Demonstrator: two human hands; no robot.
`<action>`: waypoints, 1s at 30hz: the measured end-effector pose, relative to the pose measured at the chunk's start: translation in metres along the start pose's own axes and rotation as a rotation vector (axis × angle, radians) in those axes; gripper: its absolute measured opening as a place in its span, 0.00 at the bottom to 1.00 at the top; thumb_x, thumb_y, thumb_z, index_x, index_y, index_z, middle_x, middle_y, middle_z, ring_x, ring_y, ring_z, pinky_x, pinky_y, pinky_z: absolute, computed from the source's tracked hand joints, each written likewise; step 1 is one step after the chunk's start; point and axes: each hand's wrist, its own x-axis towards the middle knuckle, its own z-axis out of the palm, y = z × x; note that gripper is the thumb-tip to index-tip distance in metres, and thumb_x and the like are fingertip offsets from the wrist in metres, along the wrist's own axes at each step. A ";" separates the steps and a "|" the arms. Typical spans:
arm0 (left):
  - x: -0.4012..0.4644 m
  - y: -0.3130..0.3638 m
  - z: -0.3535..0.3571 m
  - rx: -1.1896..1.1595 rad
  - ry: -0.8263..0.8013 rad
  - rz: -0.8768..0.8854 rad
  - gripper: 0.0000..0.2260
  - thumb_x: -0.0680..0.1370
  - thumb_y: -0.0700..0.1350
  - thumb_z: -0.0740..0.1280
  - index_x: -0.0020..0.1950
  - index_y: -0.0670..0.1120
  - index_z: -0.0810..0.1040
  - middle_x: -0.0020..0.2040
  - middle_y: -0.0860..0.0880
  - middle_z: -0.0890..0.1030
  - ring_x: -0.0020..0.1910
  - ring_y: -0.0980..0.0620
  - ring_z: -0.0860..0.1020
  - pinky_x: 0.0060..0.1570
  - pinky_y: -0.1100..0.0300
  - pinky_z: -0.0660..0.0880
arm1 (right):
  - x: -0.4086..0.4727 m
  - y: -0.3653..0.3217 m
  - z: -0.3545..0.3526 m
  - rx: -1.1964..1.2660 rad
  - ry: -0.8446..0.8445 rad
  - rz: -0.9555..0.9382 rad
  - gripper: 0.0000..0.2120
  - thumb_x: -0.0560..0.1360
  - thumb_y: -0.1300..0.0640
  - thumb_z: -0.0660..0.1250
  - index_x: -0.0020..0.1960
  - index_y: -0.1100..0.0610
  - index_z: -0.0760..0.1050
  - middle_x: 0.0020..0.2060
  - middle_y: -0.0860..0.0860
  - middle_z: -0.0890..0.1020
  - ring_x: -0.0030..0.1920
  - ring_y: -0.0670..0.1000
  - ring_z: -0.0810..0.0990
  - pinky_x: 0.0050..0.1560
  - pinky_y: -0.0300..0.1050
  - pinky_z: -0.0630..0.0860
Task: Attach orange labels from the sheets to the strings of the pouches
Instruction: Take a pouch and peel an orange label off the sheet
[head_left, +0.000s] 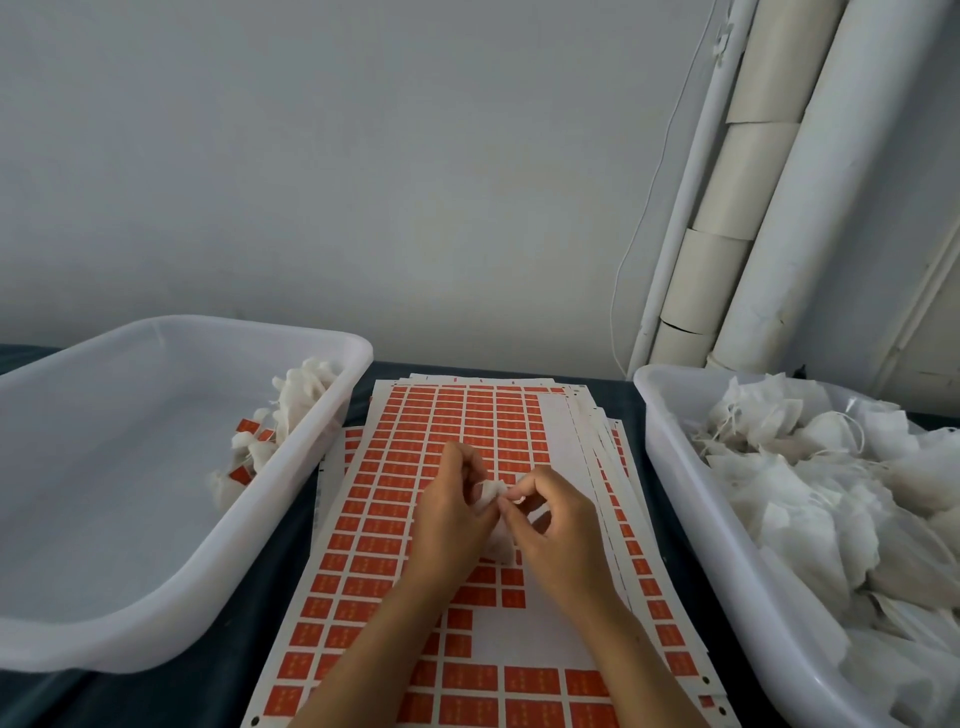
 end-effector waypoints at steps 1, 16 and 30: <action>-0.001 0.001 0.000 -0.002 -0.015 0.005 0.16 0.72 0.35 0.71 0.42 0.53 0.68 0.35 0.56 0.74 0.37 0.66 0.75 0.31 0.75 0.71 | 0.000 -0.001 0.000 0.020 0.008 0.015 0.08 0.71 0.56 0.72 0.42 0.47 0.73 0.38 0.36 0.76 0.42 0.36 0.78 0.40 0.23 0.72; -0.006 0.015 -0.009 -0.263 -0.189 0.027 0.09 0.74 0.35 0.69 0.48 0.46 0.72 0.41 0.49 0.78 0.39 0.54 0.79 0.39 0.66 0.77 | 0.003 -0.002 -0.006 0.226 0.092 0.128 0.05 0.70 0.45 0.66 0.39 0.45 0.73 0.36 0.41 0.80 0.40 0.41 0.80 0.39 0.30 0.77; -0.004 0.010 -0.008 -0.126 -0.142 0.123 0.14 0.72 0.36 0.72 0.48 0.54 0.75 0.43 0.58 0.80 0.43 0.60 0.80 0.40 0.69 0.77 | 0.002 0.001 -0.003 0.125 0.135 0.044 0.09 0.71 0.59 0.71 0.38 0.49 0.72 0.43 0.42 0.78 0.49 0.39 0.76 0.46 0.26 0.73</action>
